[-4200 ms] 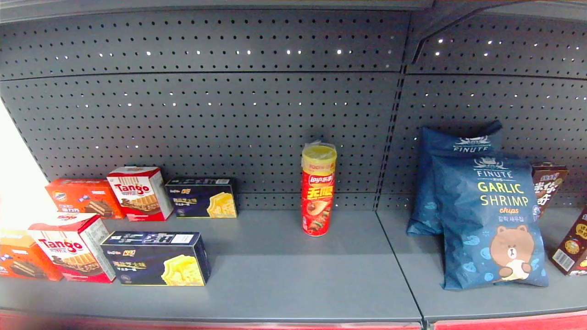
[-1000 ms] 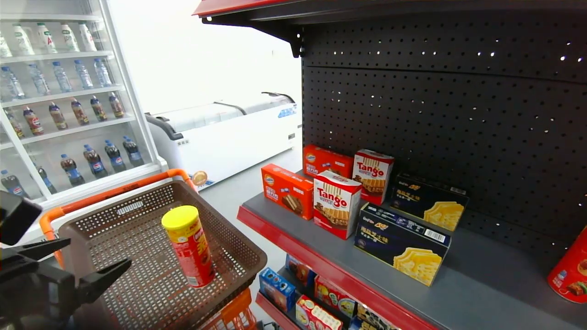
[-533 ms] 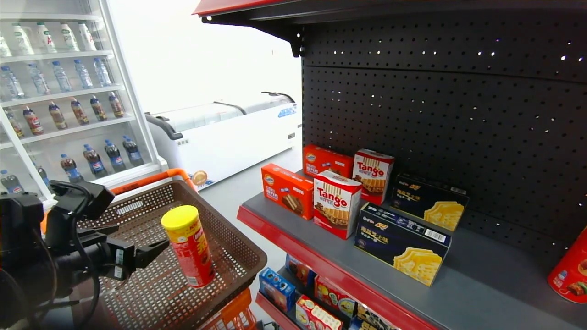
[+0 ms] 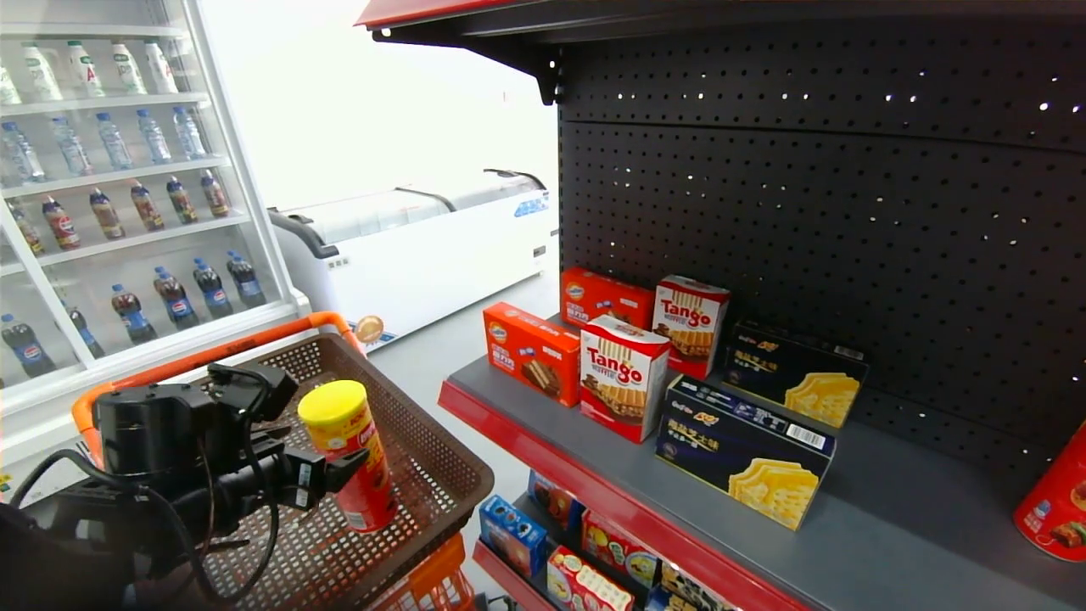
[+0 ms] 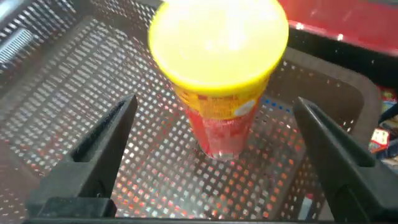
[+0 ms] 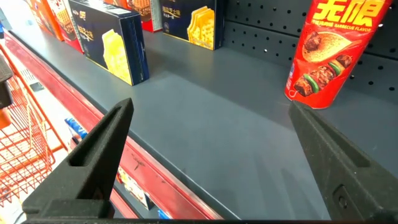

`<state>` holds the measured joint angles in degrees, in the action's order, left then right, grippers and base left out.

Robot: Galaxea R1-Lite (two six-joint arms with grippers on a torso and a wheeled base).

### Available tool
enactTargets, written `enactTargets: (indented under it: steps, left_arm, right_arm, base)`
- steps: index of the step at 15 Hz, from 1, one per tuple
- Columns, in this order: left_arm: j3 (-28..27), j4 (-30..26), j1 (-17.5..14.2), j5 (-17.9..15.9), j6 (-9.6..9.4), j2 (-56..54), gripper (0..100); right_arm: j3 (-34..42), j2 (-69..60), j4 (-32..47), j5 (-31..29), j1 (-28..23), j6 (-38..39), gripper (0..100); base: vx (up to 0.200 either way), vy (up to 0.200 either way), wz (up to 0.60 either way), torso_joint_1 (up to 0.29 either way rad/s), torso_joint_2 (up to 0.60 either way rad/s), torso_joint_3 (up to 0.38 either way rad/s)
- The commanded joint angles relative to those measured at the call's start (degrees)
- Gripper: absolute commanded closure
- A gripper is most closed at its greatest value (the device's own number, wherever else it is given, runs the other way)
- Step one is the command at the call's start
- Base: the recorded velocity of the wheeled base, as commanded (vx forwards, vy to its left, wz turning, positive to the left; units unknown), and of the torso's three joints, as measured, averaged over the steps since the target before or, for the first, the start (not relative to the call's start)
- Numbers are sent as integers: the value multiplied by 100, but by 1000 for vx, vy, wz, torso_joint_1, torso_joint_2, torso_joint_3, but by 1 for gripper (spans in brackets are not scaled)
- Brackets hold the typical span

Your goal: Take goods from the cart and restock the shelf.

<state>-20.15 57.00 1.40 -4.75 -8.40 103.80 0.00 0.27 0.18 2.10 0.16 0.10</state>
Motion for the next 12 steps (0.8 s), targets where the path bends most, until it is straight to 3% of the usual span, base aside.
enactTargets:
  steps: [1, 8, 12]
  left_arm:
    - [2, 373, 88, 106, 5, 764, 0]
    - [11, 1841, 220, 185, 49, 1916, 0]
    - [-191, 2016, 220, 185, 49, 2258, 0]
  right_arm:
    - [0, 8, -1, 1, 2, -1, 0]
    - [0, 8, -1, 1, 2, -1, 0]
    - [0, 8, -1, 1, 2, -1, 0]
  base:
    - [0, 0, 0, 0, 0, 0]
    - [0, 0, 0, 0, 0, 0]
    - [0, 0, 0, 0, 0, 0]
